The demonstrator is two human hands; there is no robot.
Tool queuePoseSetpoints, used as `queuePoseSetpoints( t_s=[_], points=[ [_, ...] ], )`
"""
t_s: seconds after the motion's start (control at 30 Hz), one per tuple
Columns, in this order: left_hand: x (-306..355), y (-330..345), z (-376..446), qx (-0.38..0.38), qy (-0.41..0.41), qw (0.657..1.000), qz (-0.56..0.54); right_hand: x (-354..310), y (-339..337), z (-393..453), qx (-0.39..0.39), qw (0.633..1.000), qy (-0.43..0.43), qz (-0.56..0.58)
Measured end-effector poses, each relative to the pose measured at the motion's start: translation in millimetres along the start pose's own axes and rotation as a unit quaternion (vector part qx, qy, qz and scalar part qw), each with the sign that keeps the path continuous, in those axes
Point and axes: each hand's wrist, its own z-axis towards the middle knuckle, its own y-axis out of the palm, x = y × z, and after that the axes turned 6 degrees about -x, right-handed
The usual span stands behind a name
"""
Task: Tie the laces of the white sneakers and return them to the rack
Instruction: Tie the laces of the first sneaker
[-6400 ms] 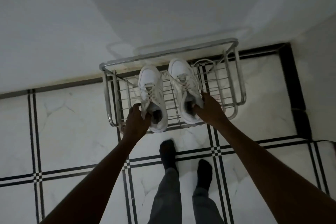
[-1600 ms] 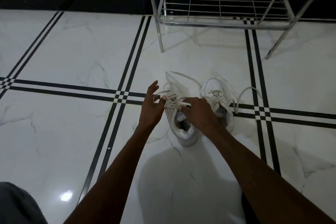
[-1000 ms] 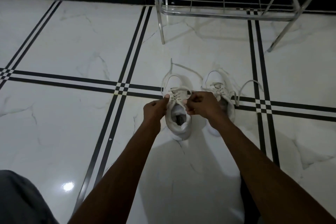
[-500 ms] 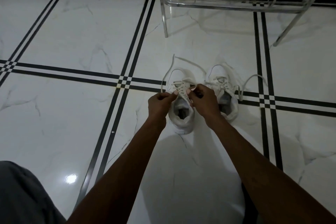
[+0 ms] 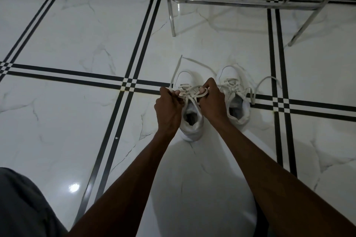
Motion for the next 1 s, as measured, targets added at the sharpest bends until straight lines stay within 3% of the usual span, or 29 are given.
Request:
queuePoseSetpoints(
  t_s=[0.17, 0.37, 0.47, 0.7, 1.0],
  points=[
    [-0.1, 1.5, 0.1, 0.006, -0.013, 1.0, 0.005, 4.7, 0.3, 3.2, -0.019, 0.995, 0.083, 0.059],
    [-5.3, -10.0, 15.3, -0.043, -0.081, 0.988, -0.12, -4.3, -15.8, 9.2, -0.135, 0.958, 0.165, 0.192],
    [-5.8, -11.7, 14.2, -0.052, -0.085, 0.985, -0.14, -18.8, -33.5, 19.6, -0.172, 0.954, 0.153, 0.194],
    [-6.5, -13.2, 13.6, -0.06, -0.097, 0.979, -0.171, -23.3, -38.5, 35.4, -0.14, 0.902, 0.233, 0.335],
    [4.1, -19.5, 20.5, -0.088, -0.056, 0.972, -0.209, -15.2, -18.9, 26.3, -0.119, 0.957, 0.116, 0.239]
  ],
)
